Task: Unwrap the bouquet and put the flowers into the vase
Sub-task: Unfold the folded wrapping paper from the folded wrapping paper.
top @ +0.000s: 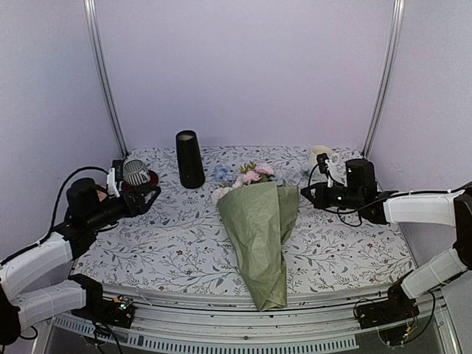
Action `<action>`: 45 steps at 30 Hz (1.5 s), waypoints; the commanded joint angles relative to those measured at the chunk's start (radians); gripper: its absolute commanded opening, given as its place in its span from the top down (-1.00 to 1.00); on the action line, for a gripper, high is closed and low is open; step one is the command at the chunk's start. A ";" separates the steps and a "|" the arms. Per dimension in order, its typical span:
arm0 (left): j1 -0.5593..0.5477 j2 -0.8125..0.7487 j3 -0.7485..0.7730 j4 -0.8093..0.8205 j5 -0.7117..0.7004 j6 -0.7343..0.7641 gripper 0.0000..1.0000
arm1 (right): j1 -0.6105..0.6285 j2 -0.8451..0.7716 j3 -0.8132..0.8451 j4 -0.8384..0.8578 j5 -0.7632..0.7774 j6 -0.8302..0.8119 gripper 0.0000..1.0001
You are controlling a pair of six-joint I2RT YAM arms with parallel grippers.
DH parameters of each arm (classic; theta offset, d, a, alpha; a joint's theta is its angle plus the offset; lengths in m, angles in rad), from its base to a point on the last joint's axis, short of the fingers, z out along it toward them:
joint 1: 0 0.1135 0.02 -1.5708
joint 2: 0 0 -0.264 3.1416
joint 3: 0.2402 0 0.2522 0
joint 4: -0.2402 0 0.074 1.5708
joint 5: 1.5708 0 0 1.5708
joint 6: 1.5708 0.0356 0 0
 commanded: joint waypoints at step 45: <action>-0.211 -0.007 0.302 -0.343 -0.079 0.043 -0.90 | 0.838 0.414 0.501 -0.270 0.513 0.020 0.94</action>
